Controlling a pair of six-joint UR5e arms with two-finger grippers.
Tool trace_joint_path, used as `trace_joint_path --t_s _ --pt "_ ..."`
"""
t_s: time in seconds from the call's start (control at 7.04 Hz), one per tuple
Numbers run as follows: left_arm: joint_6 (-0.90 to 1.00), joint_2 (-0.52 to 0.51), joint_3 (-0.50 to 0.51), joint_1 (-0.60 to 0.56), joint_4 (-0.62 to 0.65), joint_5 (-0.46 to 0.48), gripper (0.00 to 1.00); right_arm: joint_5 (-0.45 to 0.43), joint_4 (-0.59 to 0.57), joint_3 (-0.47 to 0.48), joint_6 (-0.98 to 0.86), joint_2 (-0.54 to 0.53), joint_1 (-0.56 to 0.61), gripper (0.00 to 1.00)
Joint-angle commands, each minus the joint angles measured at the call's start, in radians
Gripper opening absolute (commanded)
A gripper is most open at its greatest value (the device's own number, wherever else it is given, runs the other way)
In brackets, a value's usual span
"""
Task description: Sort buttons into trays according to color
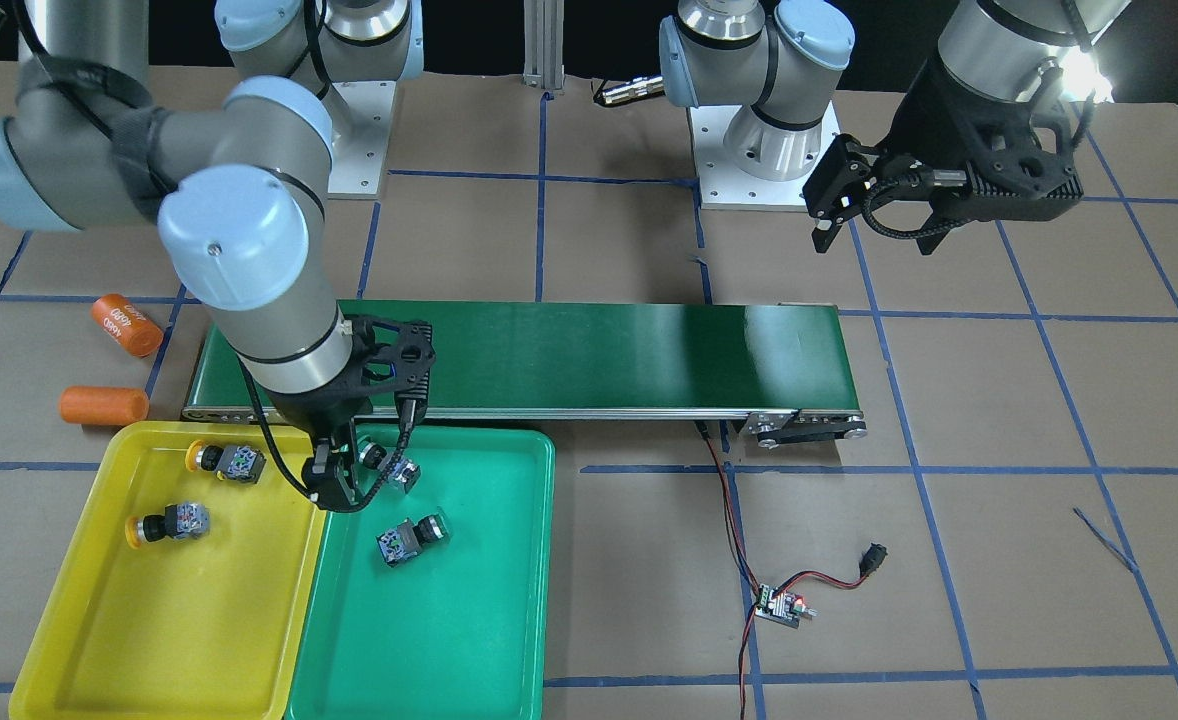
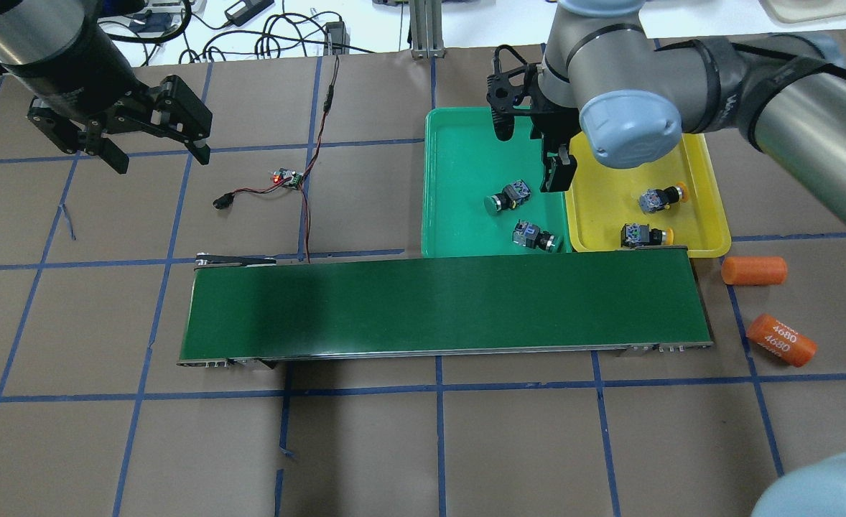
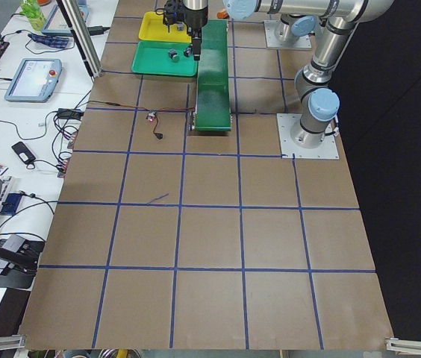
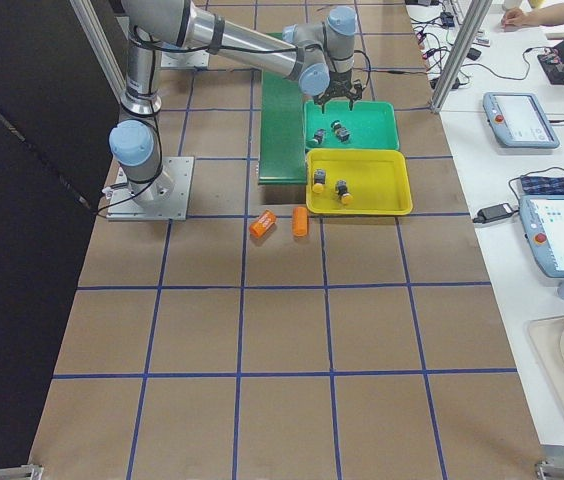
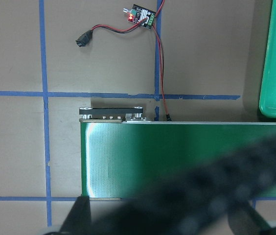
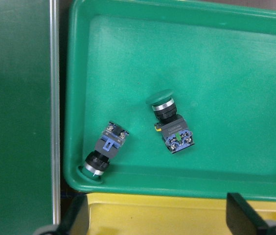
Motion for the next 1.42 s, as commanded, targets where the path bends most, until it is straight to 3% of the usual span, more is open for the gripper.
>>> trace_joint_path --t_s 0.0,0.14,0.43,0.57,0.85,1.28 --pt "0.000 0.000 0.000 0.001 0.000 0.000 1.00 -0.007 0.281 -0.126 -0.001 -0.104 0.001 1.00" --pt "0.000 0.000 0.000 0.001 0.000 0.000 1.00 -0.007 0.367 -0.131 -0.003 -0.184 0.001 1.00" --pt "0.000 0.000 0.002 0.002 0.000 -0.006 1.00 0.007 0.400 -0.097 0.011 -0.229 0.000 1.00" --pt "0.000 0.000 0.002 0.004 0.000 -0.015 1.00 0.024 0.385 -0.097 0.120 -0.230 0.000 0.97" --pt "0.000 0.000 0.002 0.004 0.000 -0.015 1.00 0.018 0.385 -0.116 0.490 -0.241 0.000 1.00" --pt "0.000 0.000 0.002 0.002 0.000 -0.015 1.00 0.004 0.422 -0.114 1.226 -0.286 0.000 1.00"
